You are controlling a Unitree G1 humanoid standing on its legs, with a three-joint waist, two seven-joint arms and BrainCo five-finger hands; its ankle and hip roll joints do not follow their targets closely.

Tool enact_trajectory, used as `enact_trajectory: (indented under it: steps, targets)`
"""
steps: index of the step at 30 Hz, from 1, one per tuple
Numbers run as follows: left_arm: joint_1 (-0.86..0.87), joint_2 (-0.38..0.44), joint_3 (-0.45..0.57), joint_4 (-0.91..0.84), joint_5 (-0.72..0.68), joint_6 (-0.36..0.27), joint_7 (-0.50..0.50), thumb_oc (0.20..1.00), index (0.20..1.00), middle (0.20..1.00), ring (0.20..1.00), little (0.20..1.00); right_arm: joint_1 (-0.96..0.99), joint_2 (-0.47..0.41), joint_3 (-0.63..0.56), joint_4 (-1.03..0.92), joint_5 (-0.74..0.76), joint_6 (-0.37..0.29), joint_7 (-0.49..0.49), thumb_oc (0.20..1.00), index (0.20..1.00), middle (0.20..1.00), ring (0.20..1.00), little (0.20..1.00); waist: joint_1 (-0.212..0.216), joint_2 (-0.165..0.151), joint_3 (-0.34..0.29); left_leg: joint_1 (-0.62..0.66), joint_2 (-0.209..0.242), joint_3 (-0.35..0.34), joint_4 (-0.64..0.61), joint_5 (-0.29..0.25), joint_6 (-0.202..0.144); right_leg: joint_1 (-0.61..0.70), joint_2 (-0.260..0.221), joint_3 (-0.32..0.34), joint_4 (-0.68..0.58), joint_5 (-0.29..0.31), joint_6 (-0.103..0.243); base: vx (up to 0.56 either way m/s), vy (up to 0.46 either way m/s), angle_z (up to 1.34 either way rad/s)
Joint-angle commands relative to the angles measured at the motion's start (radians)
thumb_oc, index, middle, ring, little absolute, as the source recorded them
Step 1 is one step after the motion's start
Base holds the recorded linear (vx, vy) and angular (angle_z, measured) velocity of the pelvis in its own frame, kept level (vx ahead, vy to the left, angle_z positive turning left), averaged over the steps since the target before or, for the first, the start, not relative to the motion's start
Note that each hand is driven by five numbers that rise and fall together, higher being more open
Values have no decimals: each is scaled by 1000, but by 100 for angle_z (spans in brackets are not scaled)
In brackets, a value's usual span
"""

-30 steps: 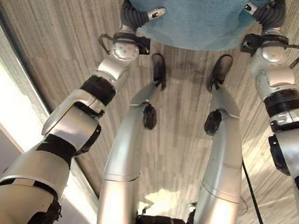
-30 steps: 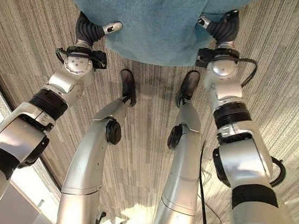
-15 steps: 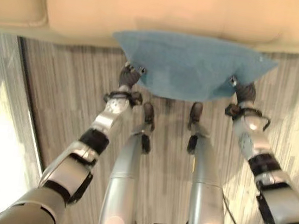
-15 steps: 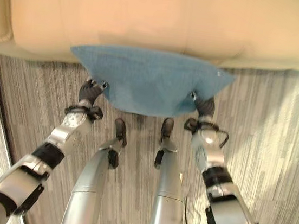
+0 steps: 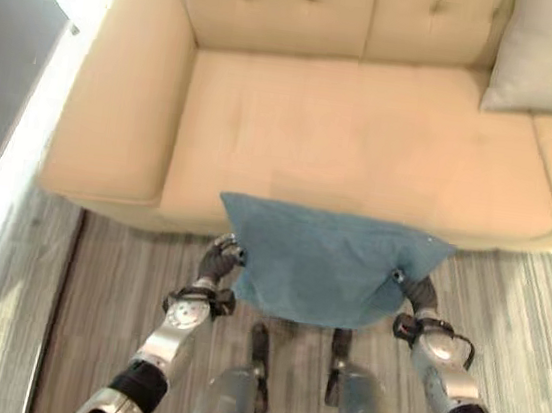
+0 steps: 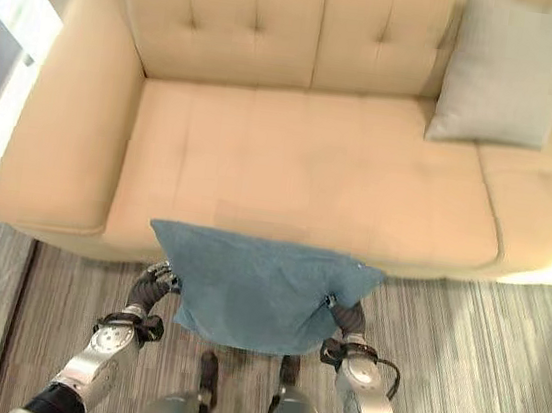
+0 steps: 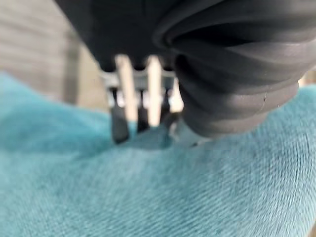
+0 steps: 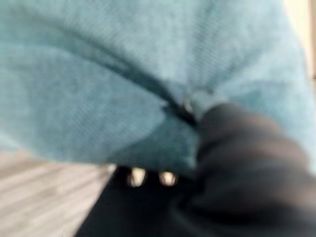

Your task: Pick up all the scattered cushions and arrange them neatly on the sofa.

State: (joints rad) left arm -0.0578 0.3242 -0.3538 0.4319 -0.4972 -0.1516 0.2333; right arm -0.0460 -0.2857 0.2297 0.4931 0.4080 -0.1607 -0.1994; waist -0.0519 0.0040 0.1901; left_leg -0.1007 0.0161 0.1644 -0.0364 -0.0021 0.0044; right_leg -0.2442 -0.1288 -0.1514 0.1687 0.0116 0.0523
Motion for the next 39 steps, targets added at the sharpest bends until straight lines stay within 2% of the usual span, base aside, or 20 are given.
enact_trajectory:
  steps: [1, 4, 6, 8, 9, 12, 14, 15, 16, 17, 18, 21, 22, 23, 26, 29, 33, 34, 37, 39]
  targets:
    - [-101, -16, -25, -52, 60, -31, -30, 200, 200, 200, 200, 200, -103, 7, 4, -75, -53, -52, 24, 200, 200, 200, 200, 200, -15, 45, 55, 58, -24, -23, -30, 42, -4, -103, 32, 74, 425, 50, 134, 101, 146, -20]
    - [-107, -21, -25, -47, 76, -31, -16, 200, 200, 200, 200, 200, -103, 14, 4, -83, -65, -53, 15, 200, 200, 200, 200, 200, -19, 52, 39, 86, -22, -30, -41, 31, -13, -125, 64, 80, 394, 19, 118, 100, 28, -19]
    - [-117, -27, -28, -43, 70, -34, -14, 200, 200, 200, 200, 200, -114, 17, 7, -88, -51, -56, 14, 200, 200, 200, 200, 200, -27, 40, 21, 102, -38, -41, -46, 20, -24, -93, 106, 91, 225, -12, 103, 220, -65, 4]
    - [-116, -33, -17, -38, 65, -33, -14, 200, 200, 200, 200, 200, -116, 13, 14, -85, -47, -56, 16, 200, 200, 200, 200, 200, -33, 20, -1, 133, -59, -50, -48, -6, -34, -67, 128, 79, -46, 28, 104, 370, -150, 8]
    - [-109, -36, -6, -46, 47, -28, -7, 200, 200, 200, 200, 200, -89, 1, 5, -101, -52, -46, 20, 200, 200, 200, 200, 200, -48, 15, -14, 169, -58, -71, -40, -9, -48, -30, 145, 105, -62, 37, 100, 323, -142, 16]
    - [-101, -48, -12, -45, 57, -28, -13, 200, 200, 200, 200, 200, -70, -3, -3, -110, -44, -46, 21, 200, 200, 200, 200, 200, -57, 16, -41, 177, -46, -86, -1, -4, -64, 16, 158, 143, -66, 25, 78, 246, -112, 70]
    - [-97, -69, -14, -43, 54, -27, -20, 200, 200, 200, 200, 200, -51, -15, -17, -106, -41, -42, 24, 200, 200, 200, 200, 200, -59, 13, -59, 171, -37, -92, 76, -2, -85, 69, 152, 115, -96, 17, 59, 286, -193, 65]
    - [-99, -73, -24, -40, 57, -24, -25, 200, 200, 200, 200, 200, -29, -24, -37, -117, -26, -46, 23, 200, 200, 200, 200, 200, -67, -3, -57, 135, -13, -56, 211, 34, -114, 128, 140, 96, -124, 17, 42, 203, -180, 60]
    - [-99, -73, -24, -40, 57, -24, -25, 200, 200, 200, 200, 200, -28, -24, -37, -117, -26, -46, 23, 200, 200, 200, 200, 200, -69, -2, -57, 132, -12, -58, 217, 31, -114, 129, 140, 93, -125, 17, 42, 212, -268, 42]
    - [-103, -79, -35, -44, 51, -18, -34, 200, 200, 200, 200, 200, -16, -28, -43, -128, -12, -47, 23, 200, 200, 200, 200, 200, -62, -28, -47, 74, 4, -30, 342, 49, -119, 168, 127, 76, -137, 10, 26, 134, -164, 96]
    - [-99, -79, -39, -45, 52, -16, -32, 200, 200, 200, 200, 200, -9, -31, -48, -132, -15, -43, 22, 200, 200, 200, 200, 200, -60, -33, -48, 57, 14, -22, 351, 43, -109, 185, 126, 74, -146, 2, 22, 185, -196, 83]
    - [-93, -76, -51, -57, 62, -9, -40, 200, 200, 200, 200, 200, 17, -34, -70, -149, -13, -44, 21, 200, 200, 200, 200, 200, -54, -46, -51, 1, 24, 9, 304, 11, -85, 219, 113, 67, -166, -8, 27, 154, -58, 40]
    - [-89, -72, -59, -60, 78, -3, -44, 200, 200, 200, 200, 200, 22, -34, -83, -159, -19, -50, 18, 200, 200, 200, 200, 200, -51, -47, -62, -24, 29, 35, 185, 13, -82, 239, 113, 59, -183, -12, 37, 149, -5, 8]
    - [-88, -72, -59, -61, 78, -3, -44, 200, 200, 200, 200, 200, 23, -34, -83, -160, -19, -49, 18, 200, 200, 200, 200, 200, -51, -49, -61, -17, 26, 35, 177, 17, -81, 243, 111, 59, -184, -12, 38, 213, -2, 8]
    - [-92, -74, -68, -70, 95, 6, -32, 200, 200, 200, 200, 200, 16, -24, -75, -156, -29, -56, 0, 200, 200, 200, 200, 200, -32, -33, -63, -71, 52, 21, 13, 146, -105, 276, 133, 75, -179, -41, 39, 182, 40, 9]
    - [-95, -60, -68, -101, 100, 1, -34, 200, 200, 200, 200, 200, -22, -18, -53, -151, -44, -48, 3, 200, 200, 200, 200, 200, -28, -34, -74, -16, 32, -3, 27, 106, -89, 284, 119, 92, -126, -71, 46, 190, 103, -22]
    - [-98, -57, -59, -115, 96, 0, -23, 200, 200, 200, 200, 200, -52, -11, -42, -151, -58, -47, -2, 200, 200, 200, 200, 200, -15, -32, -74, 25, 15, 24, 31, 68, -64, 274, 95, 113, -61, -85, 68, 127, 150, -58]
    - [-104, -51, -56, -120, 96, 0, -21, 200, 200, 200, 200, 200, -69, -14, -40, -150, -64, -41, -1, 200, 200, 200, 200, 200, -15, -27, -74, 48, 8, 47, 29, 49, -46, 240, 81, 126, 15, -72, 90, 88, 147, -71]
    - [-117, -37, -46, -133, 101, -4, -14, 200, 200, 200, 200, 200, -95, -11, -30, -151, -81, -40, -2, 200, 200, 200, 200, 200, -14, -14, -58, 79, 8, 71, 21, 31, -26, 165, 60, 131, 144, -55, 107, 69, 150, -44]
    - [-132, -38, -39, -117, 111, -13, -11, 200, 200, 200, 200, 200, -106, -10, -31, -137, -83, -39, -5, 200, 200, 200, 200, 200, -24, -3, -65, 105, -4, 66, -7, 21, -35, 136, 51, 145, 20, -51, 100, 80, 52, -8]
